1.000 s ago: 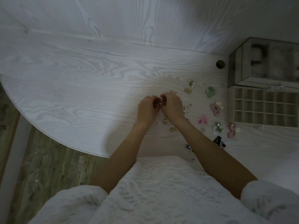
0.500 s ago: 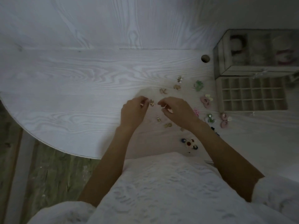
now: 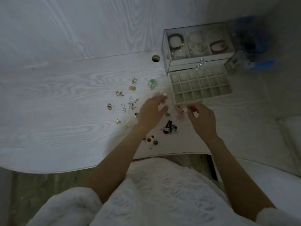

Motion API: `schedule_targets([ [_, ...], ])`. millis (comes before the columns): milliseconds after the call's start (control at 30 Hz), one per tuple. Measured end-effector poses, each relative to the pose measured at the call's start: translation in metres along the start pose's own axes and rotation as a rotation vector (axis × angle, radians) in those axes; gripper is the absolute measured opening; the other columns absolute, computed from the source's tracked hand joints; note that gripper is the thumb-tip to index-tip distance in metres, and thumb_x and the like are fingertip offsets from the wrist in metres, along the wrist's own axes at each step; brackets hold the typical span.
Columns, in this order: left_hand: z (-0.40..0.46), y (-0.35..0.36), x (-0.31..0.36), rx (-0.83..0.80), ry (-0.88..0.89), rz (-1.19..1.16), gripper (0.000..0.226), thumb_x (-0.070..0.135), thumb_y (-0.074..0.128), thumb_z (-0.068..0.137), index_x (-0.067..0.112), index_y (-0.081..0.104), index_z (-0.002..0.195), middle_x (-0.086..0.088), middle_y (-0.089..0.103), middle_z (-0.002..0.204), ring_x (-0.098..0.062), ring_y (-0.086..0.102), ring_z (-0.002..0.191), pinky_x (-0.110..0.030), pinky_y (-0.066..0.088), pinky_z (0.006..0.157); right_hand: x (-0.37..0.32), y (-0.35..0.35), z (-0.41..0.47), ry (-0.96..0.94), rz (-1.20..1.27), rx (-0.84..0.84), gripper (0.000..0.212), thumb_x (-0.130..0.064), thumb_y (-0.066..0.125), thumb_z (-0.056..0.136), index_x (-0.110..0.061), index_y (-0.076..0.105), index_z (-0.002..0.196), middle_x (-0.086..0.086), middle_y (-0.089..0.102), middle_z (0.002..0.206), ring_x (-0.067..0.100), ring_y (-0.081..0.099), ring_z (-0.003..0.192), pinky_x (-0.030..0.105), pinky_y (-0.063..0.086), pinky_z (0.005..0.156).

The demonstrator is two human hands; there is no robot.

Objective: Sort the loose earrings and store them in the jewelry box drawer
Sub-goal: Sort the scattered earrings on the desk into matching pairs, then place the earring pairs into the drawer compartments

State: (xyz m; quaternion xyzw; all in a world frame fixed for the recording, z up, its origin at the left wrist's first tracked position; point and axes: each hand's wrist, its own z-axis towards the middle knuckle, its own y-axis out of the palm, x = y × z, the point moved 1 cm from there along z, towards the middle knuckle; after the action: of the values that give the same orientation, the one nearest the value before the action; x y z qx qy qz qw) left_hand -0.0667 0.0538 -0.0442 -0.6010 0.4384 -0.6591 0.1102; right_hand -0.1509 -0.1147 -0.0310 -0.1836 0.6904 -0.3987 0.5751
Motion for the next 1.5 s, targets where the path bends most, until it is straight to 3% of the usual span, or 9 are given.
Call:
schedule_targets([
  [100,0.008,0.012,0.014,-0.047,0.015,0.089,0.033,0.024,0.056,0.089,0.02,0.056,0.122,-0.005,0.061,0.119,-0.024,0.051,0.111,-0.034,0.043,0.089,0.018,0.002,0.002,0.026,-0.057,-0.085,0.019,-0.012,0.059,0.087,-0.009,0.064,0.105,0.011,0.065,0.099,0.026,0.06,0.091,0.031,0.044,0.078],
  [267,-0.002,0.016,0.008,-0.072,0.052,0.151,0.032,0.022,0.059,0.086,0.018,0.058,0.118,-0.003,0.064,0.111,-0.025,0.052,0.102,-0.033,0.043,0.086,0.023,0.023,-0.005,0.021,-0.125,-0.229,0.025,-0.016,0.057,0.09,-0.01,0.06,0.113,0.014,0.06,0.106,0.029,0.057,0.095,0.028,0.036,0.071],
  [433,-0.017,0.023,-0.003,-0.131,0.102,0.215,0.034,0.023,0.063,0.084,0.014,0.059,0.117,-0.009,0.064,0.109,-0.032,0.052,0.101,-0.036,0.041,0.089,0.015,0.035,-0.004,0.137,-0.15,-0.133,0.019,-0.022,0.055,0.09,-0.008,0.055,0.104,0.013,0.057,0.102,0.03,0.055,0.094,0.035,0.042,0.068],
  [600,-0.01,0.034,0.01,-0.017,0.09,0.306,0.034,0.029,0.067,0.078,0.017,0.063,0.11,-0.008,0.066,0.106,-0.033,0.055,0.102,-0.042,0.043,0.086,0.011,0.037,0.0,0.246,-0.157,-0.08,0.033,-0.027,0.068,0.08,-0.007,0.048,0.097,0.012,0.056,0.098,0.027,0.052,0.089,0.03,0.036,0.062],
  [767,0.003,0.052,0.026,0.14,-0.092,0.355,0.03,0.045,0.063,0.077,0.018,0.063,0.088,-0.004,0.07,0.084,-0.03,0.059,0.085,-0.039,0.041,0.075,0.022,0.036,0.003,0.199,-0.092,-0.084,0.015,-0.014,0.059,0.087,-0.007,0.05,0.096,0.013,0.062,0.089,0.027,0.057,0.079,0.033,0.04,0.061],
  [1067,0.015,0.064,0.04,0.157,-0.292,0.283,0.021,0.027,0.061,0.078,0.012,0.058,0.093,-0.012,0.066,0.088,-0.03,0.056,0.094,-0.037,0.034,0.081,0.044,0.003,0.006,-0.006,-0.005,-0.131,0.007,-0.019,0.058,0.089,-0.012,0.059,0.087,0.0,0.064,0.079,0.013,0.054,0.069,0.028,0.041,0.061],
  [1267,-0.007,0.048,0.047,0.306,-0.139,0.136,0.012,0.02,0.071,0.076,0.018,0.065,0.086,-0.001,0.067,0.071,-0.022,0.057,0.075,-0.027,0.033,0.068,0.025,-0.016,0.035,-0.165,0.279,-0.05,0.004,-0.01,0.06,0.087,-0.01,0.061,0.083,-0.001,0.063,0.076,0.011,0.055,0.068,0.021,0.043,0.061],
  [1367,-0.013,0.038,0.056,0.382,-0.165,-0.082,0.012,0.024,0.072,0.078,0.019,0.066,0.087,0.01,0.063,0.074,-0.008,0.057,0.074,-0.021,0.041,0.062,0.021,-0.006,0.058,-0.171,0.233,-0.097,0.003,-0.01,0.062,0.086,-0.008,0.063,0.087,0.005,0.066,0.083,0.014,0.058,0.074,0.02,0.044,0.065],
  [1500,0.006,0.038,0.06,0.389,-0.185,-0.219,0.013,0.026,0.07,0.079,0.018,0.066,0.09,0.004,0.068,0.082,-0.011,0.062,0.078,-0.035,0.054,0.068,0.024,0.01,0.072,-0.16,0.062,-0.256,0.017,-0.018,0.062,0.087,-0.006,0.066,0.098,0.008,0.069,0.088,0.013,0.057,0.073,0.019,0.041,0.064],
])
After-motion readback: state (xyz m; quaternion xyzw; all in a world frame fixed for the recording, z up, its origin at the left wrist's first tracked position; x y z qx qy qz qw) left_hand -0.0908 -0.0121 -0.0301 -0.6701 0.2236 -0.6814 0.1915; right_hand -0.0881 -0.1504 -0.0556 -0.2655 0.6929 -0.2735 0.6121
